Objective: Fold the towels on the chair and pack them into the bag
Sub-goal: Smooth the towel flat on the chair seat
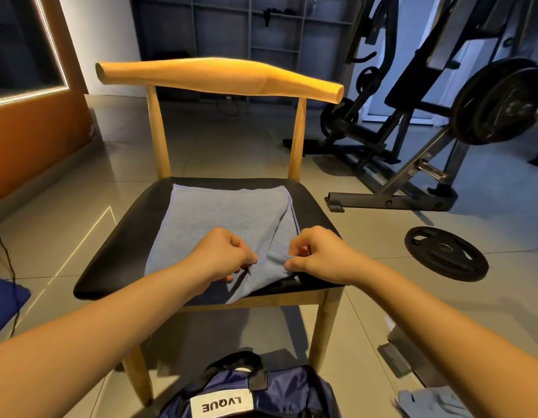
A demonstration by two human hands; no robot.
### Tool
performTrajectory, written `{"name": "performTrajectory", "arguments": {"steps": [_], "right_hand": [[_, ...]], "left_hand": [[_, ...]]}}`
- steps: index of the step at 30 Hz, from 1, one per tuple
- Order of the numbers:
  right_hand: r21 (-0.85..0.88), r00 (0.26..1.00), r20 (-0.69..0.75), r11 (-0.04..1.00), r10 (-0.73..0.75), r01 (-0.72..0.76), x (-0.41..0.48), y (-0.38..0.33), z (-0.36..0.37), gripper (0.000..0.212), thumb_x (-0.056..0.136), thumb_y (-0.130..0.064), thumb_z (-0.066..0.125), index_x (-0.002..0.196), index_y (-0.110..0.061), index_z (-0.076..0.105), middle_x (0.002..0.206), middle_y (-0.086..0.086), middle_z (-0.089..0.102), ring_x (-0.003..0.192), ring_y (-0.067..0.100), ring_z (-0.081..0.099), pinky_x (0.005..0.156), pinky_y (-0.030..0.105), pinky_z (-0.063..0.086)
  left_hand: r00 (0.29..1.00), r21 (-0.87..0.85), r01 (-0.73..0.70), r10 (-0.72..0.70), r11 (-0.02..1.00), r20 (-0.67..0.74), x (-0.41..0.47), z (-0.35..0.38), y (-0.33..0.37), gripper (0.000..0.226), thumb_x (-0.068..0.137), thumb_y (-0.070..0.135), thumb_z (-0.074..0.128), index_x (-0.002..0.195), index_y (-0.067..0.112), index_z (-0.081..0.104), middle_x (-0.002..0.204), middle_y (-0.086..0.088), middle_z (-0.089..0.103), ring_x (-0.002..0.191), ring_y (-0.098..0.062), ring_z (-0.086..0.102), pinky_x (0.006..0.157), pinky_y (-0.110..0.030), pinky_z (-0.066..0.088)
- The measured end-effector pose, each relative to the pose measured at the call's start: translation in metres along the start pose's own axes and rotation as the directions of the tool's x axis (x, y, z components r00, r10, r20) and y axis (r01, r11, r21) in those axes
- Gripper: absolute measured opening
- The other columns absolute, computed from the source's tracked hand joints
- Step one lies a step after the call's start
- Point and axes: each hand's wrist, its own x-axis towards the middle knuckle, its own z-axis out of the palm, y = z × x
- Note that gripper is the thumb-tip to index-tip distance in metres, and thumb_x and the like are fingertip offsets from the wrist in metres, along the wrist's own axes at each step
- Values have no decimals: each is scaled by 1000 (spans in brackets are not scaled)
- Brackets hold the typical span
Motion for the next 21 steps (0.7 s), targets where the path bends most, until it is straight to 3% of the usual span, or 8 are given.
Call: {"name": "performTrajectory", "arguments": {"steps": [3,5,7,10,14,16,19,21], "right_hand": [[56,985,150,994,88,-97,-18,14,-24,17,89,-18,74,79,-5,72,82,15,64,74,14,57,70,24,48],[89,957,226,975,180,-204,-24,22,-32,15,90,-20,73,81,-8,73,79,7,65,76,13,59,67,21,49],[153,932,256,942,256,-300,-23,22,-29,23,91,-32,74,79,-13,71,72,3,61,65,14,53,57,22,44],[217,925,162,902,343,-373,-14,16,-9,38,92,-44,72,79,-8,70,65,3,58,55,12,49,50,20,41],[237,921,80,890,382,-390,-15,11,-2,30,96,-31,69,84,-4,71,65,3,57,56,11,50,50,19,41],[221,905,117,877,410,-426,-23,16,-12,26,97,-29,68,82,-7,68,64,3,57,55,12,47,48,19,38],[285,867,211,820,451,-496,-34,27,-23,25,99,-27,65,93,-3,70,76,10,74,61,16,62,56,23,50],[343,847,263,776,463,-530,-36,30,-23,23,100,-23,65,101,-1,71,87,16,78,70,23,71,62,28,58]], "left_hand": [[993,180,-114,120,977,-22,1,1,-4,20,91,23,75,75,12,79,58,4,66,64,-13,60,57,-29,49],[971,388,-215,240,896,-16,-1,3,-4,21,91,29,73,73,21,79,55,9,65,60,-10,60,59,-27,47],[951,514,-271,308,814,16,-4,5,-5,14,91,31,71,80,26,78,63,11,68,67,-9,64,66,-30,53],[923,606,-335,382,721,57,-9,6,-6,9,90,35,72,91,29,77,80,13,71,79,-9,65,74,-32,57],[853,680,-442,508,585,117,-10,4,-13,18,92,44,68,103,30,72,100,10,66,89,-11,62,73,-29,52],[801,749,-483,574,453,169,-9,1,-19,22,93,49,64,101,29,70,98,8,61,87,-14,59,68,-28,48],[653,814,-551,701,182,286,-5,-2,-29,28,94,49,61,91,24,72,87,3,59,77,-18,59,57,-33,49],[623,795,-587,712,153,323,-4,-6,-32,28,94,48,61,91,23,74,86,3,60,76,-18,60,57,-34,53]]}}
